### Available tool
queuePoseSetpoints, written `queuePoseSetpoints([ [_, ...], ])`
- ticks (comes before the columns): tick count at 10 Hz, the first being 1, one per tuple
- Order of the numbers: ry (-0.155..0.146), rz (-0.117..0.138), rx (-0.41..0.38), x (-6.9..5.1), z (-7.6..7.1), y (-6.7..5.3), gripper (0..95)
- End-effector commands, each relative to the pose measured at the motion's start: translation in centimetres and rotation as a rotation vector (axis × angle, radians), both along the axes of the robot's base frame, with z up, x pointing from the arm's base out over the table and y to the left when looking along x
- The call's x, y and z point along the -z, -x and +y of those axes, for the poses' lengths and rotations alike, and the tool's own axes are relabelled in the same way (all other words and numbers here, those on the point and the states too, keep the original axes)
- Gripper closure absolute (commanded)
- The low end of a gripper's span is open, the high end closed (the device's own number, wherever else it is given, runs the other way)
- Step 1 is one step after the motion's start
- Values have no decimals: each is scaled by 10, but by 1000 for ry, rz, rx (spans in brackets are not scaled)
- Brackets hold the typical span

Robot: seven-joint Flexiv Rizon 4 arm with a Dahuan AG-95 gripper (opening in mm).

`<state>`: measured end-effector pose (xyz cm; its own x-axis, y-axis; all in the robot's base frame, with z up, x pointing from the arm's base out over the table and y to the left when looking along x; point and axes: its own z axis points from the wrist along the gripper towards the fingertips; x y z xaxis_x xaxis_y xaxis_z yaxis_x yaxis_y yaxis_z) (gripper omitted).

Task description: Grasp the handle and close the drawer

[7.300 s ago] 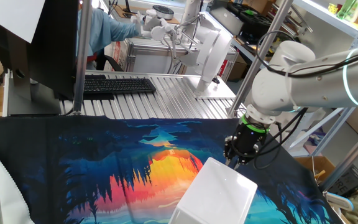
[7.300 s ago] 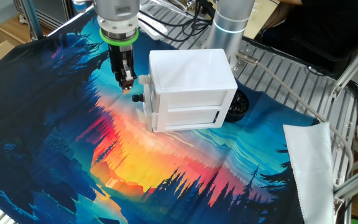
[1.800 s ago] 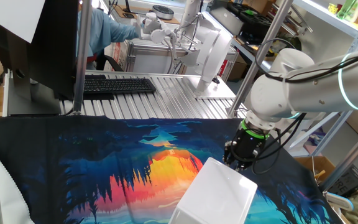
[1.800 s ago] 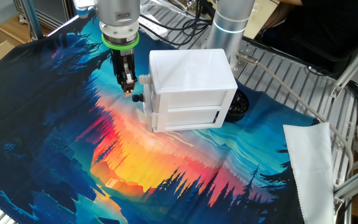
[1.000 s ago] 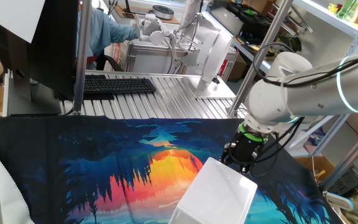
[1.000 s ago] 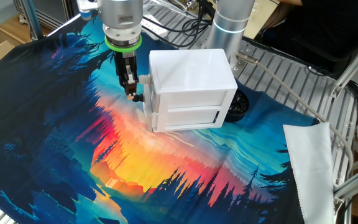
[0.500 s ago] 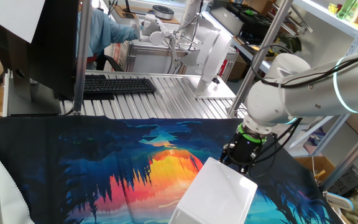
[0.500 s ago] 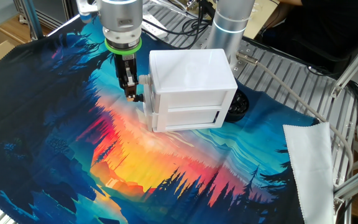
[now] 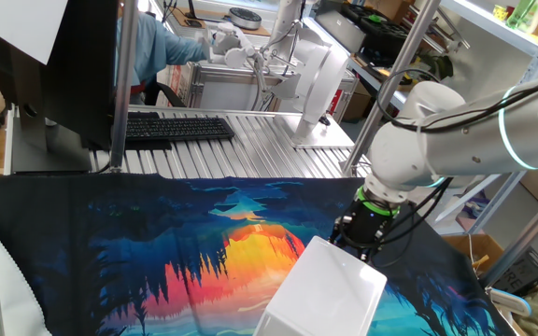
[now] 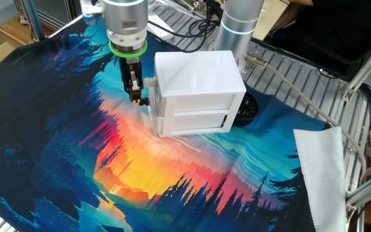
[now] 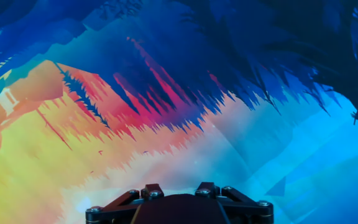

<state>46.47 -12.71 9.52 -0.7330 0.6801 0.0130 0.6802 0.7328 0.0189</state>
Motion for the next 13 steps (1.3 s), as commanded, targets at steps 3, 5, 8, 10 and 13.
queuePoseSetpoints([
  [3, 8, 2, 0, -1, 1, 4, 570],
  [5, 7, 2, 3, -1, 1, 4, 570],
  [8, 7, 2, 5, -1, 1, 4, 570],
  [10, 7, 2, 3, -1, 1, 4, 570],
  [13, 6, 2, 6, -1, 1, 4, 570],
])
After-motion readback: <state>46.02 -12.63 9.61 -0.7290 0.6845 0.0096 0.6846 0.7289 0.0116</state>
